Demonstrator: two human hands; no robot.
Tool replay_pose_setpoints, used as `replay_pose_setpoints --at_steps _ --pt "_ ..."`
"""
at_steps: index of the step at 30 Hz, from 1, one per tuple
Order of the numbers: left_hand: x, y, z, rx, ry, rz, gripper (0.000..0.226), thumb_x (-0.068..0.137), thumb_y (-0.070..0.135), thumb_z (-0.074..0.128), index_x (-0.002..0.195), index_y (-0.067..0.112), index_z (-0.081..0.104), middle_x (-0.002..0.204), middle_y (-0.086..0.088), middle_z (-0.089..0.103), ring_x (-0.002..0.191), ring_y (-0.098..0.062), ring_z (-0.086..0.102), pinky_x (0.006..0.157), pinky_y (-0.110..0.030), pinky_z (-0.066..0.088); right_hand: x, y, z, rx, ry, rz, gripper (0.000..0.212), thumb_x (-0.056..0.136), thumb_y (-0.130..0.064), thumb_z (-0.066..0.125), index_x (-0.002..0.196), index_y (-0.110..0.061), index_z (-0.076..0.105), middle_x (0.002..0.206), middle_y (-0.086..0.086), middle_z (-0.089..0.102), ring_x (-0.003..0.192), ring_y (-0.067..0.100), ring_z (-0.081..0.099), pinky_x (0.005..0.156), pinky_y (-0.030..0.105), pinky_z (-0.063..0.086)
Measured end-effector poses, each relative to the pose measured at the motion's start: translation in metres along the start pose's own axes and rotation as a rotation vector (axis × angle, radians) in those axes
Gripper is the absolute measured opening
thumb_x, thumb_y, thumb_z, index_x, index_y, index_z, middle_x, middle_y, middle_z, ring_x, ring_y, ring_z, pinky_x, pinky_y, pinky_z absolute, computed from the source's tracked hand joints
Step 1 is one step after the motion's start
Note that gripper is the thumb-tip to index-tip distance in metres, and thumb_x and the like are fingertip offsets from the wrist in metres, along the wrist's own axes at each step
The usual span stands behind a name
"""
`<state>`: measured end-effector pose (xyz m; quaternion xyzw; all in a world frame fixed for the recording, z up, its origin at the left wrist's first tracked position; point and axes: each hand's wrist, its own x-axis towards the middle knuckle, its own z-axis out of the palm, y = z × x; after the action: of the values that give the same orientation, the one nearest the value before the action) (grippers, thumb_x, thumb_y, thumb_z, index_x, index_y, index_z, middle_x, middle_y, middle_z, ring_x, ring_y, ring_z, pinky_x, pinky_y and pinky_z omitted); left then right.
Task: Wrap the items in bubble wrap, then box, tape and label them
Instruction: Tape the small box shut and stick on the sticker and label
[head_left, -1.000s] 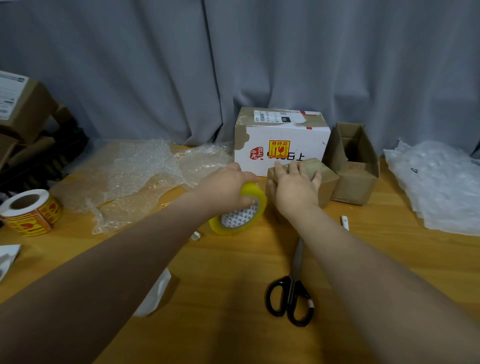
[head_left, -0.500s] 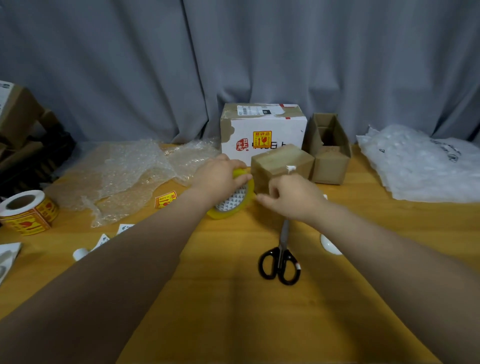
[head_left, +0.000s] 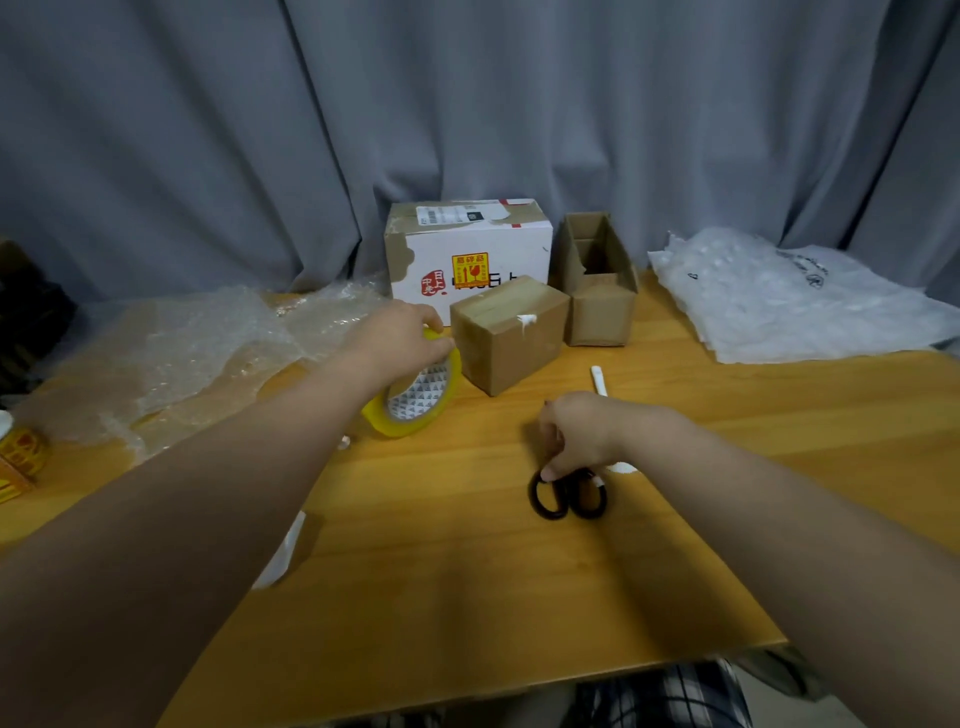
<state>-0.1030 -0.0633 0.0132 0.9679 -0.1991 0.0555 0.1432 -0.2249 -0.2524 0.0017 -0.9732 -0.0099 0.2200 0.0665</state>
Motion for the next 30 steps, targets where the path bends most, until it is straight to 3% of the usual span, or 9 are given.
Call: replay_pose_setpoints --at_steps 3,6,10,16,20,22,25,28,30 --pt "-0.003 0.002 0.007 0.077 0.053 0.003 0.041 0.088 0.049 0.052 0.118 0.022 0.061 0.117 -0.009 0.06 0.101 -0.027 0.057 0.077 -0.036 0.05 -0.008 0.006 0.004 -0.101 -0.004 0.119 0.036 0.083 -0.049 0.064 0.094 -0.018 0.051 0.095 0.0 0.056 0.091 0.021 0.056 0.07 0.031 0.045" --pt "-0.009 0.002 0.007 0.039 0.087 -0.018 0.04 0.088 0.047 0.053 0.117 0.02 0.061 0.121 -0.008 0.06 0.104 -0.026 0.057 0.081 -0.038 0.052 -0.012 0.003 0.01 -0.186 0.036 0.195 0.032 0.086 -0.048 0.057 0.08 -0.018 0.05 0.081 -0.002 0.054 0.076 0.018 0.055 0.063 0.029 0.042" --pt "-0.018 0.003 0.001 -0.058 0.069 -0.065 0.039 0.089 0.043 0.057 0.12 0.019 0.06 0.131 -0.007 0.056 0.113 -0.027 0.055 0.089 -0.041 0.051 -0.021 -0.003 0.009 -0.014 0.007 0.19 0.028 0.087 -0.029 0.066 0.104 -0.01 0.055 0.081 0.004 0.055 0.064 0.018 0.057 0.059 0.028 0.051" --pt "-0.03 0.006 -0.003 -0.147 0.069 -0.073 0.041 0.087 0.04 0.063 0.122 0.018 0.06 0.136 -0.007 0.053 0.12 -0.027 0.051 0.093 -0.039 0.046 -0.024 -0.013 0.017 -0.07 0.072 0.168 0.036 0.085 -0.011 0.064 0.118 -0.011 0.05 0.083 0.004 0.047 0.069 0.017 0.05 0.052 0.027 0.039" --pt "-0.032 0.005 -0.008 -0.154 0.044 -0.042 0.042 0.084 0.04 0.066 0.118 0.017 0.061 0.134 -0.007 0.054 0.12 -0.025 0.051 0.095 -0.037 0.046 -0.027 -0.001 0.012 0.236 0.12 0.086 0.036 0.086 -0.013 0.063 0.12 -0.014 0.052 0.106 0.006 0.056 0.092 0.023 0.058 0.067 0.031 0.052" --pt "-0.029 0.004 -0.013 -0.152 0.007 -0.047 0.037 0.085 0.041 0.065 0.113 0.017 0.062 0.134 -0.007 0.055 0.118 -0.026 0.052 0.092 -0.036 0.046 -0.025 0.012 0.004 0.497 0.155 0.064 0.036 0.087 -0.012 0.063 0.121 -0.018 0.053 0.102 0.005 0.059 0.089 0.021 0.061 0.068 0.03 0.054" --pt "-0.02 0.003 -0.019 -0.169 -0.026 -0.088 0.032 0.089 0.048 0.055 0.098 0.017 0.057 0.129 -0.007 0.058 0.113 -0.026 0.054 0.087 -0.035 0.046 -0.02 0.035 -0.005 0.831 0.019 0.053 0.048 0.083 -0.004 0.067 0.124 -0.023 0.05 0.096 0.013 0.073 0.081 0.021 0.068 0.081 0.035 0.054" --pt "-0.007 0.005 -0.022 -0.168 -0.057 -0.112 0.028 0.094 0.042 0.051 0.092 0.014 0.053 0.123 -0.01 0.06 0.108 -0.026 0.055 0.08 -0.033 0.044 -0.01 0.05 -0.007 0.968 -0.081 0.019 0.035 0.082 -0.003 0.071 0.114 -0.011 0.061 0.085 0.011 0.07 0.075 0.017 0.064 0.073 0.026 0.049" --pt "0.003 0.007 -0.025 -0.128 -0.097 -0.116 0.026 0.094 0.035 0.054 0.096 0.01 0.057 0.116 -0.013 0.062 0.096 -0.022 0.054 0.075 -0.032 0.043 -0.002 0.052 -0.006 1.016 -0.161 -0.002 0.019 0.082 -0.016 0.073 0.097 -0.008 0.063 0.076 0.007 0.062 0.067 0.014 0.059 0.064 0.024 0.046"
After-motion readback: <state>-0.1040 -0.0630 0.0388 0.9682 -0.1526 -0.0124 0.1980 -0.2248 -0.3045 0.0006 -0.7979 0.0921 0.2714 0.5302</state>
